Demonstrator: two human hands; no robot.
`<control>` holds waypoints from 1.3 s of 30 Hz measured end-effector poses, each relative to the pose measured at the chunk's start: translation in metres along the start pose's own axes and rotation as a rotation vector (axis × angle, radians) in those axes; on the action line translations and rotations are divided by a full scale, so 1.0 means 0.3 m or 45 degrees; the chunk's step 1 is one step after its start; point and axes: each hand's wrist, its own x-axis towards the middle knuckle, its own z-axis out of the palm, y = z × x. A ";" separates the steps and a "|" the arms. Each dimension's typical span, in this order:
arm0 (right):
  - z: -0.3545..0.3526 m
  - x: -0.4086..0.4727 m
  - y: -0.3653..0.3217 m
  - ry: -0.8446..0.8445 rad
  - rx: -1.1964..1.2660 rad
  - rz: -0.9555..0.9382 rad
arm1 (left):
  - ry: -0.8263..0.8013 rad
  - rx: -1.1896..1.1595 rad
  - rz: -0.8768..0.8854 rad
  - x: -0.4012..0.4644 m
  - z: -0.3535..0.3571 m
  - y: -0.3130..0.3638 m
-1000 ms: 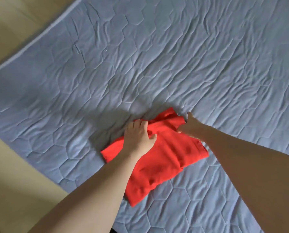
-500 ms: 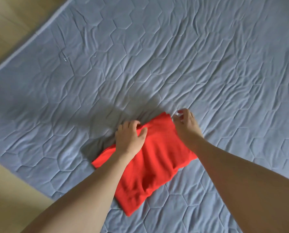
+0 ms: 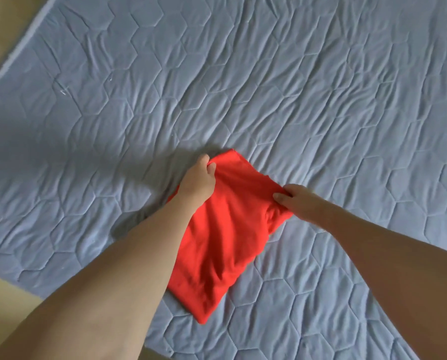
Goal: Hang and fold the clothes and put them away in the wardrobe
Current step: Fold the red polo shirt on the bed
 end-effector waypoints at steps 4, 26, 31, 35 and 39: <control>-0.076 0.000 0.032 0.249 -0.517 -0.006 | -0.029 0.121 -0.066 0.025 -0.003 -0.005; 0.121 -0.027 -0.013 -0.125 1.055 0.451 | -0.766 0.487 -0.174 0.084 -0.112 0.036; 0.112 -0.024 -0.078 0.431 0.865 0.267 | -0.369 0.149 -0.084 0.057 -0.107 0.004; 0.179 -0.167 -0.148 0.614 0.318 -0.226 | -0.229 0.097 0.052 -0.027 -0.173 -0.100; 0.281 -0.309 -0.125 0.589 -0.340 -0.768 | -0.131 0.442 0.600 -0.188 -0.277 -0.239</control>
